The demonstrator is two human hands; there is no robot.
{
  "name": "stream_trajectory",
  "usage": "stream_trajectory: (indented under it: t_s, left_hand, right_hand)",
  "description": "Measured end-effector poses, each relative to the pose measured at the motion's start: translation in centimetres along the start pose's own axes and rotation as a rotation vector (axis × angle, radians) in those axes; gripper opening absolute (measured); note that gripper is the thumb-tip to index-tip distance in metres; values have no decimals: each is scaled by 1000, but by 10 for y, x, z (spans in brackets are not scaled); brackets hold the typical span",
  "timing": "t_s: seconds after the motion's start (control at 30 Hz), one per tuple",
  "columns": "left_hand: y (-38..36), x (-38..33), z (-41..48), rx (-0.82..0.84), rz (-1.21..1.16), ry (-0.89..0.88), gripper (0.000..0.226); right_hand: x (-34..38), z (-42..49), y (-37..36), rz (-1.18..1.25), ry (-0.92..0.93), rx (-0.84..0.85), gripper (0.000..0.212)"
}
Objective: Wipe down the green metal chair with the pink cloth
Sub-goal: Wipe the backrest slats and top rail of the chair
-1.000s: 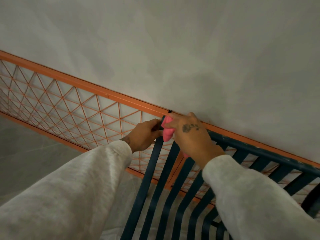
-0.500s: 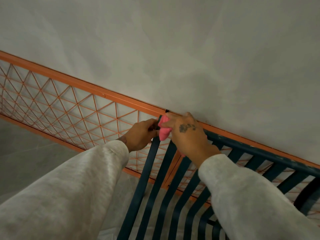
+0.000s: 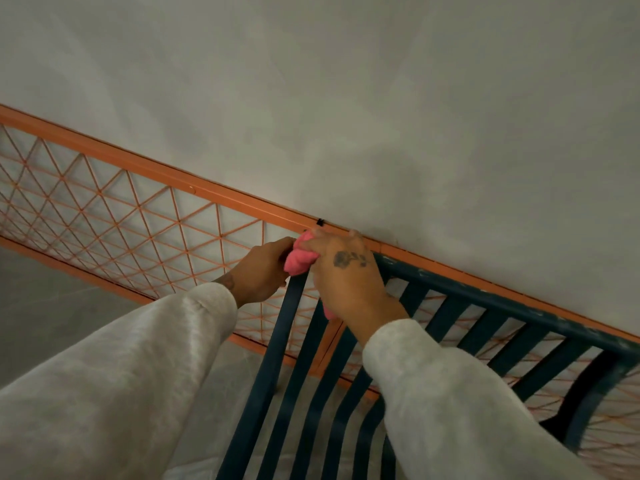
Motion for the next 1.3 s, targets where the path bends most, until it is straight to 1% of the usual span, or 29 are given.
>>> stream_trajectory:
  t_s: [0.03,0.07,0.17,0.23,0.27,0.3,0.33,0.37,0.43,0.5,0.53,0.6,0.73,0.77,0.8,0.83,0.87,0.9,0.93,0.97,1.0,1.07,1.1,1.17,1.23,1.3]
  left_hand:
    - [0,-2,-1,-8,-3,-19,32]
    - [-1,-4,-1,-17,-22,-29,32]
    - [-6,-3,-3,-53,-101,60,35]
    - [-6,-4,-3,-112,-89,97,40]
    - [-3,-9,-4,-150,-63,72,47]
    - [2,-18,-5,-198,-21,7,56]
    - [8,-30,-5,-244,36,-96,62]
    - [12,-44,-4,-277,102,-216,62]
    - [11,-67,1,-290,231,-414,46]
    - [7,-79,4,-279,302,-481,31]
    - [6,-81,5,-276,297,-486,28]
    - [6,-81,4,-286,261,-483,26]
    - [8,-78,3,-307,247,-476,23]
    - [8,-78,3,-310,251,-468,24]
    - [8,-77,2,-316,248,-458,25]
    - [8,-77,2,-326,239,-448,25]
    - [8,-77,1,-338,231,-440,26]
    - [8,-77,0,-349,229,-432,26]
    - [8,-78,-1,-352,233,-426,26]
    - [8,-78,-1,-348,236,-420,25]
    - [8,-78,-1,-345,234,-414,24]
    - [9,-79,-1,-342,229,-416,24]
    - [10,-80,0,-335,233,-422,24]
    - [9,-80,0,-319,248,-418,23]
    - [8,-80,1,-312,252,-397,24]
    - [9,-81,0,-324,246,-386,24]
  right_hand:
    - [-1,-6,7,86,-11,-11,36]
    - [-7,-14,11,123,-19,7,36]
    - [-18,-47,19,207,-23,78,29]
    - [-26,-60,33,292,-44,61,29]
    - [-34,-58,43,303,-77,20,31]
    - [-43,-55,54,281,-92,-30,33]
    - [-52,-49,62,247,-102,-62,35]
    - [-59,-41,66,209,-97,-75,37]
    - [-57,-21,78,191,-53,-134,37]
    - [-58,-4,79,193,-13,-191,29]
    - [-57,2,75,177,7,-197,28]
    - [-49,6,62,80,73,-188,33]
    - [-56,-5,47,25,150,-117,40]
    - [-70,-6,43,-4,113,-78,37]
    - [-85,-8,42,-23,15,-32,29]
    - [-99,-10,43,-86,-88,14,28]
    - [-100,-13,44,-116,-117,53,32]
    - [-89,-10,44,-64,-68,66,40]
    - [-73,-6,46,21,-22,35,53]
    - [-61,-4,46,83,-16,13,61]
    - [-54,-1,42,79,-18,-8,60]
    - [-46,1,33,-47,40,-54,48]
    - [-47,0,31,-96,58,-58,46]
    - [-56,-6,41,-45,56,-32,41]
    - [-67,-10,65,25,-18,-41,32]
    - [-71,-13,76,70,-85,-47,27]
Point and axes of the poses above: each hand's wrist, its own z-axis towards the middle knuckle, its own y-axis out of the back of the hand, x = y × z, the point moved 9 cm from there along z, towards the middle knuckle, and after that the axes turned 15 degrees about -x, right-handed, at the moved point
